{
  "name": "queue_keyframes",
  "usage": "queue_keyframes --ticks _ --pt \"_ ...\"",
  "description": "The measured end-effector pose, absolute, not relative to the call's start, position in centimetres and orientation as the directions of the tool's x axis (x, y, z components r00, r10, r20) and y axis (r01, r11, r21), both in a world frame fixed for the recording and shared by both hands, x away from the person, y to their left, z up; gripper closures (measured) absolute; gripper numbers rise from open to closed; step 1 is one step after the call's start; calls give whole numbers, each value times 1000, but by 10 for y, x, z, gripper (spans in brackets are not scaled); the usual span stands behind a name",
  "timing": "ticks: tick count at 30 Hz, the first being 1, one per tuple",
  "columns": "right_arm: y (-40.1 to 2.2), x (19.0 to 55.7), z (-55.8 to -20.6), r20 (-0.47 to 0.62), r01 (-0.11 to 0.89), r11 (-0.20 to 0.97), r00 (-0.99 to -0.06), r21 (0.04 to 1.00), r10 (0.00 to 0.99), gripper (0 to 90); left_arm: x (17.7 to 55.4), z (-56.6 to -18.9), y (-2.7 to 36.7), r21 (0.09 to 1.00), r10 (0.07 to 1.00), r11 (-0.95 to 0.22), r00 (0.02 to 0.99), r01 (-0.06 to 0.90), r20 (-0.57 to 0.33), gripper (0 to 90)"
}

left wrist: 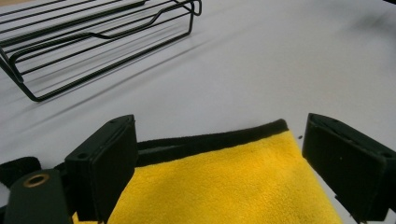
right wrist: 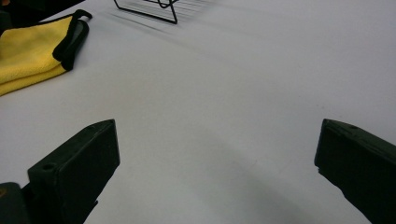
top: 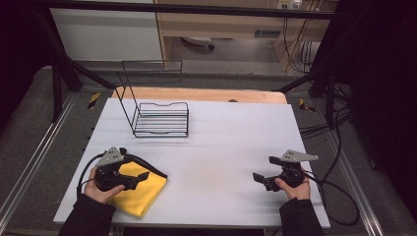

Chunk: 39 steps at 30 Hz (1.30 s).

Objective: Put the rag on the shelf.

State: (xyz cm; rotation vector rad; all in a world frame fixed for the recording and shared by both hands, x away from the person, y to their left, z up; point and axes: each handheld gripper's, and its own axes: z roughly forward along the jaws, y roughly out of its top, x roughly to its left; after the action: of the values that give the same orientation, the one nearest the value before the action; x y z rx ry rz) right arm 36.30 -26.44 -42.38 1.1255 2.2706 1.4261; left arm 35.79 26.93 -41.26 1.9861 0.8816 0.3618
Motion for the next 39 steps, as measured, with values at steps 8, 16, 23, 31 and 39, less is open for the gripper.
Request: queue_keyframes --ticks 8,16,23,31,39 --pt "-264 363 -424 189 485 238 -677 842 711 7 354 -411 265 824 707 -354 704 443 -75 117" --pt "-261 363 -426 181 491 257 -678 832 712 7 346 -409 245 796 688 -404 723 451 -61 217" --pt "-260 363 -428 180 494 262 -680 829 711 7 335 -412 219 750 655 -472 754 463 -54 408" --pt "-259 363 -428 183 497 263 -680 827 710 7 335 -425 202 699 647 -521 761 490 -51 551" --pt "-259 363 -428 182 496 264 -682 827 708 7 339 -439 195 673 672 -540 740 506 -18 638"
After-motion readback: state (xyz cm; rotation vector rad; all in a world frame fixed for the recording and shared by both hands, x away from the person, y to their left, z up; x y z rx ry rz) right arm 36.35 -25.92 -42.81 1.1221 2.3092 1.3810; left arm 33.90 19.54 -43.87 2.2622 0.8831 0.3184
